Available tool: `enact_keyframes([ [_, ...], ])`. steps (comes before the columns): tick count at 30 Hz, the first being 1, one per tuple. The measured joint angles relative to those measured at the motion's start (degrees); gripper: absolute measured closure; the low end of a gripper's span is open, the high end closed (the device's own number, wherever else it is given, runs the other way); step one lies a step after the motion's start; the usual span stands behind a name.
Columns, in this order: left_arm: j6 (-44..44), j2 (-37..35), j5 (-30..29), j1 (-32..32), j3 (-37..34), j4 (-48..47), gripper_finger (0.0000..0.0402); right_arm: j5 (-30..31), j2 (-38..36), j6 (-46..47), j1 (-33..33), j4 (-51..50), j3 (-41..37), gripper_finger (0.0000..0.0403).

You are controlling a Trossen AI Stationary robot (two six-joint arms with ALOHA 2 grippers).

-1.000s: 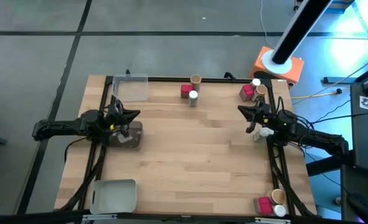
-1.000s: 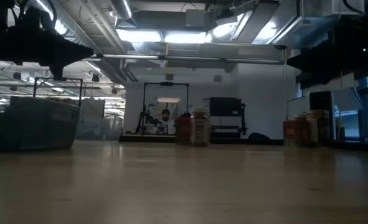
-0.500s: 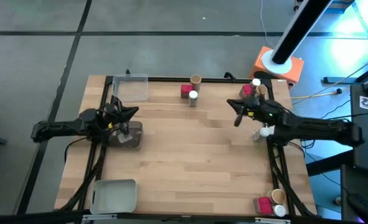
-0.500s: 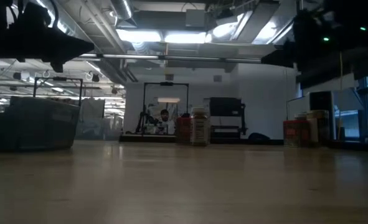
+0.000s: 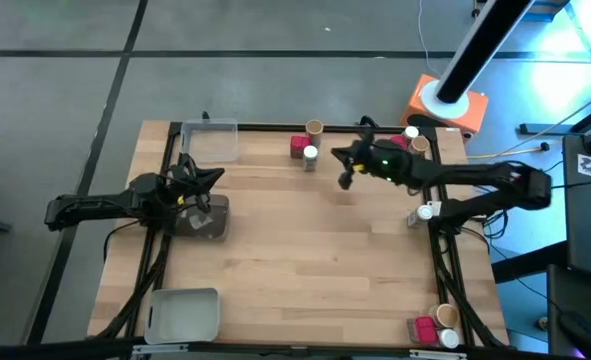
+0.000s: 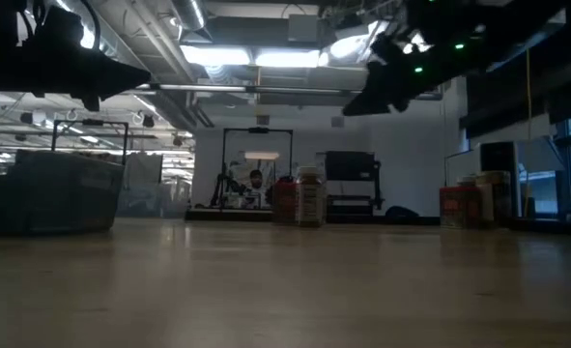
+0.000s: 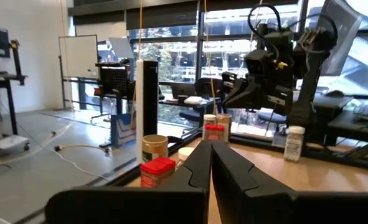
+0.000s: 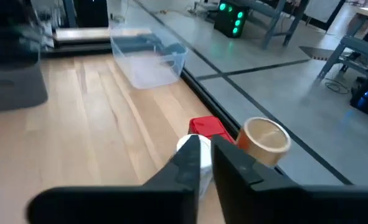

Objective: Sort spices by type
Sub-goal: Put the top left white spice bottle into the transparent bin

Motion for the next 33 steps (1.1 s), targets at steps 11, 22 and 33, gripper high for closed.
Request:
enact_keyframes([
  [11, -0.2, 0.0, 0.0, 0.0, 0.0, 0.0, 0.0398, -1.0, 16.4, -1.5, -1.5, -15.5, 17.6, 0.0141],
  [22, -0.3, 0.6, 0.2, 0.0, 0.1, -0.3, 0.0398, -2.5, 18.6, -3.4, -4.0, -14.5, 19.5, 0.0076],
  [33, -0.4, 0.8, 0.2, 0.0, 0.1, -0.3, 0.0398, -10.0, 23.7, -1.6, -7.0, -12.8, 19.3, 0.0084],
])
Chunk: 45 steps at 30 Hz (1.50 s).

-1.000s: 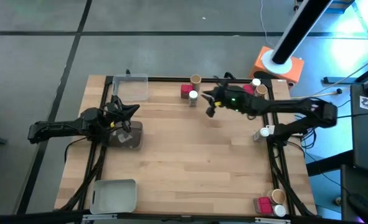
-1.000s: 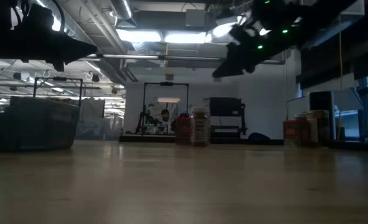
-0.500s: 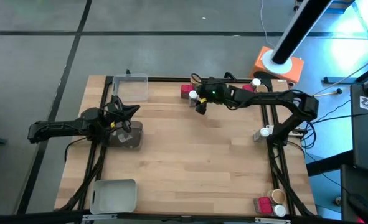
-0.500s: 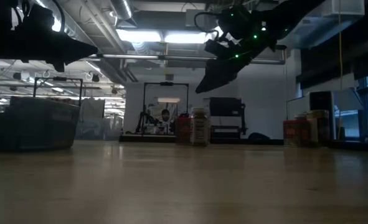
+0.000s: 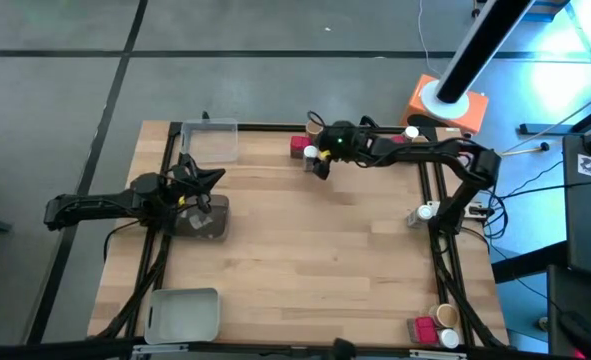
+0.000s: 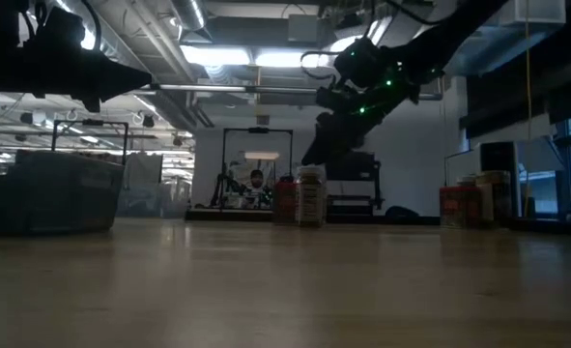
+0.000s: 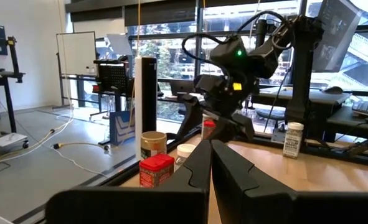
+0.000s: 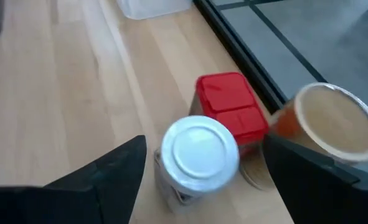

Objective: Sort spices by type
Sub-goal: Put the top left white spice bottle into the transparent bin

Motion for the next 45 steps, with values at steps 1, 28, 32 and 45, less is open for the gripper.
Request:
enact_keyframes([
  [1, 0.0, 0.0, 0.0, 0.0, 0.0, 0.0, 0.0398, 0.0, 0.4, -0.1, 0.0, 0.5, 0.0, 0.0084],
  [28, 0.3, 0.0, 0.0, 0.0, 0.0, 0.3, 0.0398, -2.6, 5.3, -1.3, 0.0, 3.5, 0.1, 0.0163],
  [32, 0.3, 0.0, 0.0, 0.0, 0.0, 0.3, 0.0398, -2.8, 5.7, -1.3, 0.4, 4.7, 0.2, 0.0194],
  [45, 1.2, 0.0, 0.0, 0.0, 0.0, -0.1, 0.0398, -2.8, 5.3, -4.1, 6.1, 5.1, 0.6, 0.0193],
])
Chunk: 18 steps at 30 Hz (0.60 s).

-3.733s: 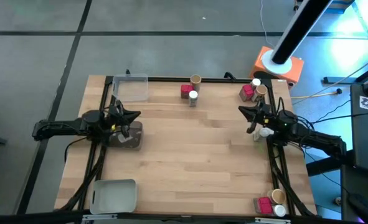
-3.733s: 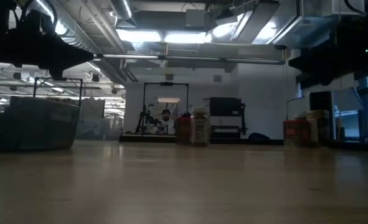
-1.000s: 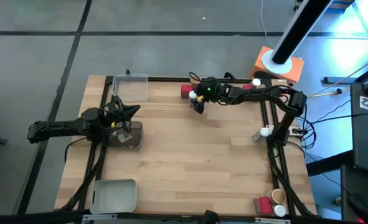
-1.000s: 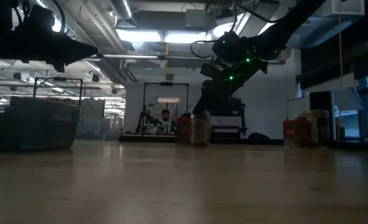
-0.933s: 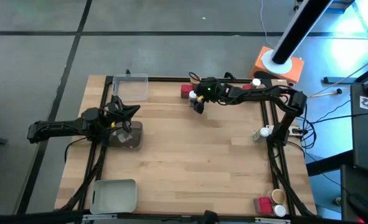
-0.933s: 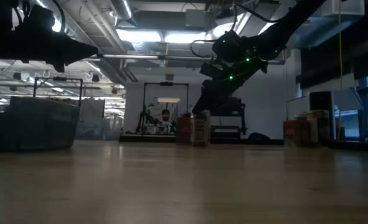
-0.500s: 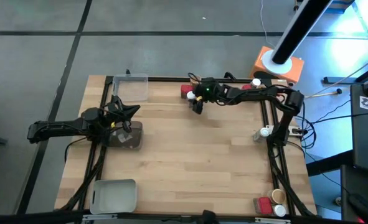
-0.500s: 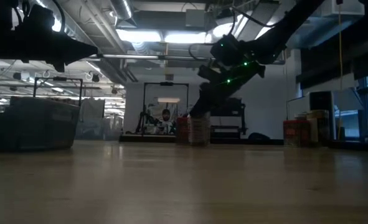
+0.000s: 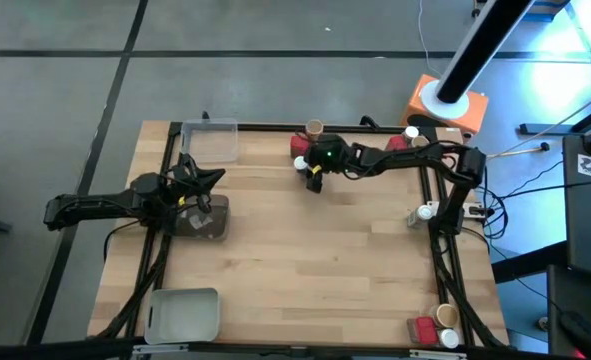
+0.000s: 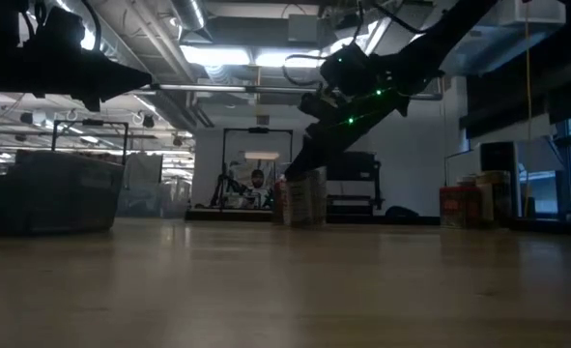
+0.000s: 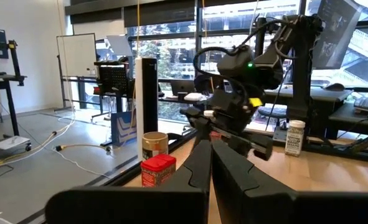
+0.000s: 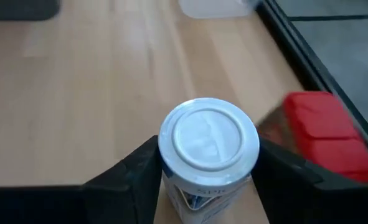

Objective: Sort spices by type
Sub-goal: Put the top left white spice bottle into the transparent bin

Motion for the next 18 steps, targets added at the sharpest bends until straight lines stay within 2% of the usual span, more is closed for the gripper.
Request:
enact_keyframes([
  [5, -0.2, 0.2, 2.6, -0.1, -0.2, -2.1, 0.0398, -8.5, 0.0, 0.0, 3.3, 2.2, 0.0, 0.0187],
  [9, -0.7, 0.9, 5.1, -0.1, -0.2, -2.3, 0.0398, -14.3, 0.5, 0.2, 5.7, 7.6, 0.1, 0.0188],
  [18, -0.9, 2.4, 6.0, -0.1, -0.3, -2.3, 0.0398, -15.9, 2.8, 0.0, 7.9, 7.8, 0.2, 0.0186],
])
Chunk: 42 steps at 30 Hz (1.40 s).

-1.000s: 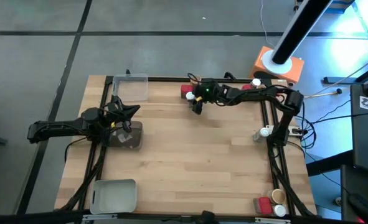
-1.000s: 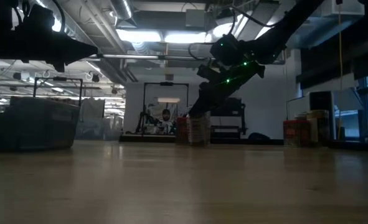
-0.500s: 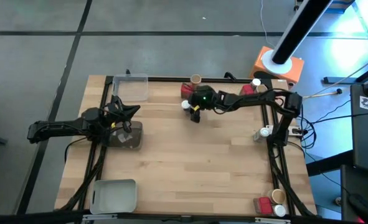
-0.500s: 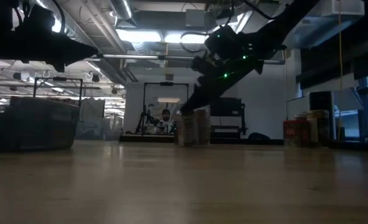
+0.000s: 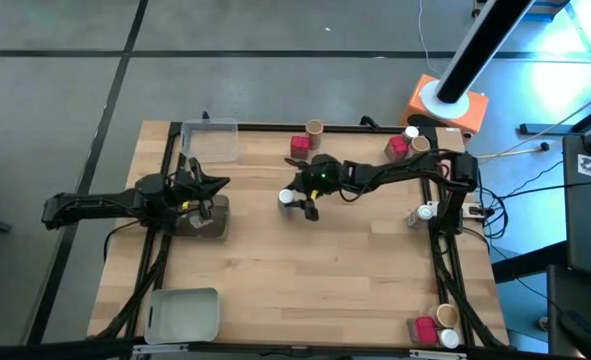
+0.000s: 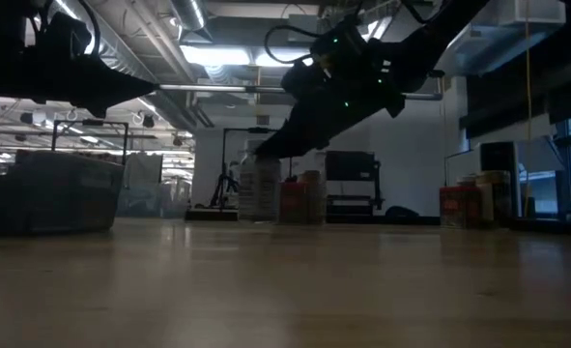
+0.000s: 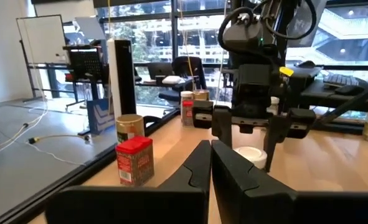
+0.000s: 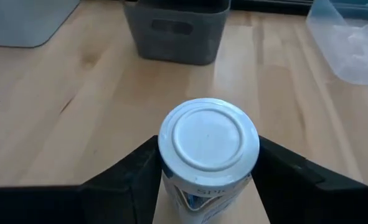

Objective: Sort spices by type
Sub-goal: Put the top left white spice bottle into the transparent bin

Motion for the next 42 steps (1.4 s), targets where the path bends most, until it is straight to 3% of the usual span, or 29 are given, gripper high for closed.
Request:
enact_keyframes([
  [6, -0.1, 1.0, 0.0, 0.0, 0.0, -0.2, 0.0398, -0.4, 1.0, 1.2, -0.1, 0.2, 0.0, 0.0183],
  [15, 0.7, 1.3, 0.0, 0.0, 0.0, -0.1, 0.0391, 1.2, 1.5, 1.4, 0.0, -0.1, 0.0, 0.0134],
  [22, 0.2, 1.4, -0.3, 0.0, 0.0, 1.0, 0.0299, 1.2, -4.1, 1.3, -0.1, -4.8, 0.0, 0.0107],
  [27, -1.3, 3.6, -0.3, 0.0, 1.5, 1.8, 0.0215, 1.7, -14.2, 0.0, -0.1, -18.2, 0.0, 0.0103],
  [30, -2.1, 7.3, -0.3, 0.0, 3.3, 1.7, 0.0175, 3.6, -19.6, -0.6, -0.1, -25.3, -0.6, 0.0103],
  [34, -2.7, 15.2, -0.3, 0.0, 7.7, 1.7, 0.0138, 6.1, -24.9, -0.7, -0.1, -27.1, -5.0, 0.0102],
  [42, -2.7, 36.0, -0.2, -1.3, 20.0, 1.3, 0.0133, 11.6, -29.5, -0.6, -0.1, -19.7, -18.1, 0.0102],
])
